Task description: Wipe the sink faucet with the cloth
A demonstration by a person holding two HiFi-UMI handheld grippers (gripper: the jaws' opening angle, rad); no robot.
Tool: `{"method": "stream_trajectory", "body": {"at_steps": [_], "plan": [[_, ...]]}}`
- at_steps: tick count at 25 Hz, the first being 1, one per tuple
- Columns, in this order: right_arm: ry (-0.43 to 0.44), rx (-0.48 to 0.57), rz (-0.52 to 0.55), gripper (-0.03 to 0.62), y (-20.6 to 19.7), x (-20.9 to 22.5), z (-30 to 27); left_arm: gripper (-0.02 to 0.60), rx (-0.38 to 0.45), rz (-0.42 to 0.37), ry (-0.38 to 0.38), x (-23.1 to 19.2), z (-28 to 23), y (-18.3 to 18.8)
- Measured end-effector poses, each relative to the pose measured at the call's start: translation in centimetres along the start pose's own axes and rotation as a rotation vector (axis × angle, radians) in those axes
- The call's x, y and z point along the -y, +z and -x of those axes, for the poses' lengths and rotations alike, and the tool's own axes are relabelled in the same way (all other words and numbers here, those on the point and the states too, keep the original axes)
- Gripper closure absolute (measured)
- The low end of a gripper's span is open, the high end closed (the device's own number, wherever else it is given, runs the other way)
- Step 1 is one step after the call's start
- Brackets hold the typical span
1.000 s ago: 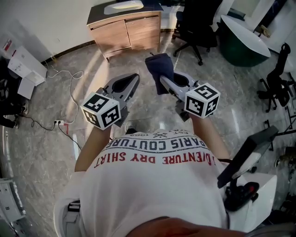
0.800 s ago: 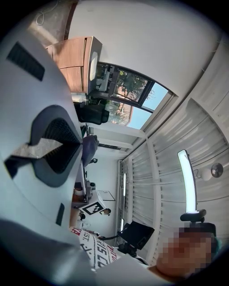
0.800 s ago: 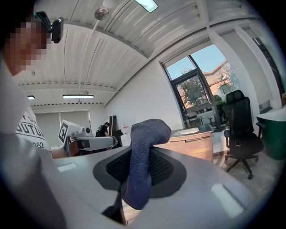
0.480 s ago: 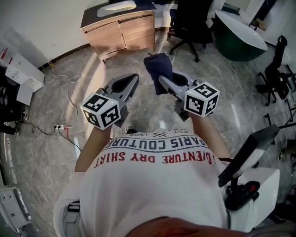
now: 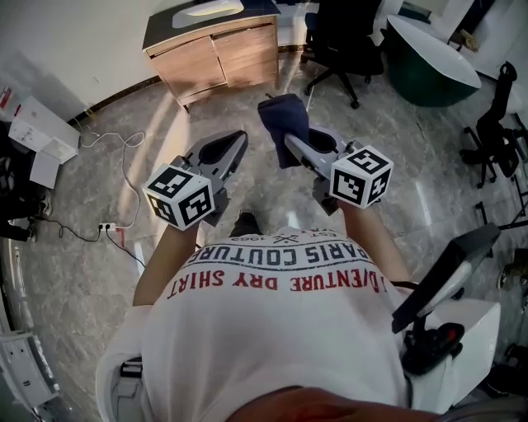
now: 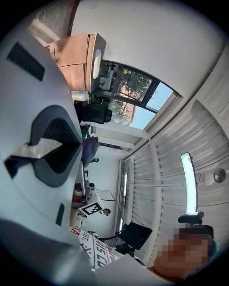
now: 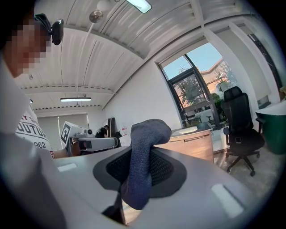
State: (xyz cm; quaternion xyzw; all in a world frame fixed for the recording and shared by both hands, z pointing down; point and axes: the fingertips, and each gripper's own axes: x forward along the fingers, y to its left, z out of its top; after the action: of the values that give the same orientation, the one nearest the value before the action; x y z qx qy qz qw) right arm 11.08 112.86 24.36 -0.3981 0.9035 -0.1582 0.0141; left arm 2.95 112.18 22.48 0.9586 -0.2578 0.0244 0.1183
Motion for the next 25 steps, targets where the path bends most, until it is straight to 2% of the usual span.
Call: {"method": "stream_trajectory", "body": {"at_steps": [5, 8, 14, 20, 22, 25], "plan": [[0.005, -0.013, -0.009, 0.514, 0.9, 4.4, -5.0, 0.579, -0.003, 0.017, 0.005, -5.7, -3.1, 0.5], [0.008, -0.027, -0.017, 0.514, 0.2, 7.5, -9.6, 0.578, -0.002, 0.035, 0.013, -10.9, -4.8, -0.3], [0.015, -0.066, -0.060, 0.514, 2.2, 17.5, -25.5, 0.579, -0.021, 0.088, 0.054, -28.9, -10.4, 1.5], [-0.008, -0.088, -0.063, 0.514, 8.9, 24.0, -43.8, 0.579, -0.023, 0.123, 0.089, -49.3, -12.6, 8.2], [-0.009, -0.076, -0.053, 0.514, 11.2, 25.1, -47.5, 0.578, -0.013, 0.117, 0.086, -53.4, -13.3, 10.4], [-0.010, -0.062, -0.038, 0.514, 13.4, 26.2, -50.1, 0.578, -0.003, 0.097, 0.060, -55.8, -14.7, 12.8]]}}
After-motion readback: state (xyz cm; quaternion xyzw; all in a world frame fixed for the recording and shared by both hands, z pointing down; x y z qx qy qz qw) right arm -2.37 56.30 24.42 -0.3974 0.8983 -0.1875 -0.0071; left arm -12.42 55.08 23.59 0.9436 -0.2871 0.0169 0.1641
